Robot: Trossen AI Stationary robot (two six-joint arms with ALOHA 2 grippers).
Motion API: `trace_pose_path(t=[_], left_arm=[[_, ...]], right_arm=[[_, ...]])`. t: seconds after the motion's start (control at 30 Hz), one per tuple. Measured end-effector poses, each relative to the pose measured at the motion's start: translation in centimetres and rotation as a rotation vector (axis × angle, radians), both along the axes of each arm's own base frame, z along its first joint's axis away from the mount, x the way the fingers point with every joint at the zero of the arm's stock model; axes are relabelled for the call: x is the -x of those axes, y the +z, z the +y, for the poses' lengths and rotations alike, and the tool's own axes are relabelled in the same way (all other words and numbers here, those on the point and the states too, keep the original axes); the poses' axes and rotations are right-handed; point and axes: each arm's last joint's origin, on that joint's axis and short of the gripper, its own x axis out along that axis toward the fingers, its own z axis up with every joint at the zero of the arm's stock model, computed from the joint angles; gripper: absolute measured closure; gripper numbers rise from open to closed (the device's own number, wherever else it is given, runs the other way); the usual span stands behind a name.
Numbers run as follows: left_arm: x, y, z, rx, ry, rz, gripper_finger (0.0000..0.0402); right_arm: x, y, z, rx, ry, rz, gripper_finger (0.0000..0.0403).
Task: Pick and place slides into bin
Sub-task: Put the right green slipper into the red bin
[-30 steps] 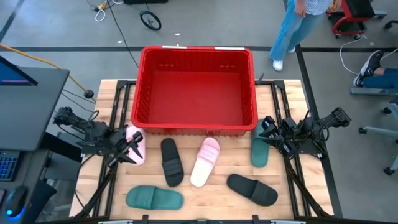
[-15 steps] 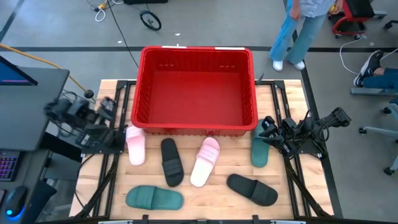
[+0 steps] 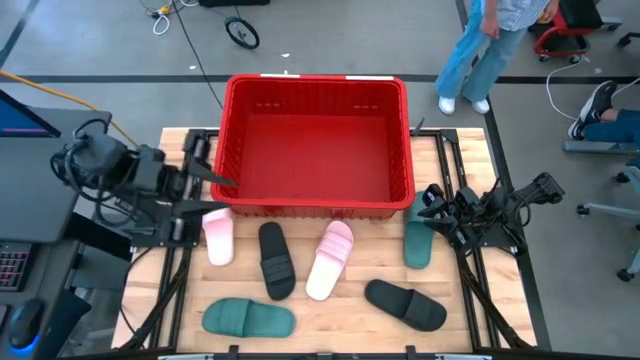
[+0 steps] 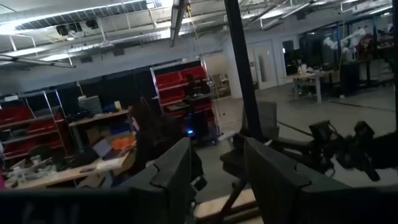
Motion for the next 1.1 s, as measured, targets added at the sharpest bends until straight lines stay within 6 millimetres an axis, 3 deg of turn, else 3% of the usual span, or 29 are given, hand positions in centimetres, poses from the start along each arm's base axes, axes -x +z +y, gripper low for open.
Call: trace_pose_path(t=[0.1,0.17,0.23,0.4,0.47,0.53,0.67,0.73,0.93,1.1], left_arm=[[-1.9,1.1,-0.9,-0.011,0.003,0.000,0.0251],[-3.0,1.5,-1.4,-0.067,0.018,-0.001,0.0253],[-4.0,1.5,-1.8,-0.099,0.035,0.019,0.0252],[-5.5,0.6,-2.5,-0.099,0.034,0.085,0.0249],[-5.9,0.3,-2.6,-0.083,0.030,0.109,0.0251],[-6.2,0.1,-2.8,-0.044,0.023,0.122,0.0256],[-6.4,0.0,-2.9,0.008,0.017,0.138,0.0267],[-6.4,0.1,-2.8,-0.009,0.028,0.132,0.0272],[-6.3,0.2,-2.8,-0.022,0.038,0.113,0.0282],[-6.3,0.1,-2.8,0.003,0.033,0.131,0.0284]], right_arm=[[0.1,0.5,0.4,-0.185,0.240,0.047,0.0274],[0.3,1.1,1.1,-0.202,0.471,0.098,0.0274],[0.5,2.7,1.5,-0.216,0.593,0.114,0.0274],[0.2,8.8,2.2,-0.170,0.657,0.234,0.0274],[-0.7,11.0,2.9,-0.143,0.635,0.403,0.0274],[-2.3,12.0,4.1,-0.106,0.612,0.661,0.0274],[-5.1,11.1,7.4,-0.098,0.568,1.301,0.0274],[-6.1,10.2,9.4,-0.057,0.558,1.531,0.0274],[-9.3,6.6,15.6,0.097,0.547,1.673,0.0274],[-10.4,3.2,18.3,0.153,0.563,1.777,0.0274]])
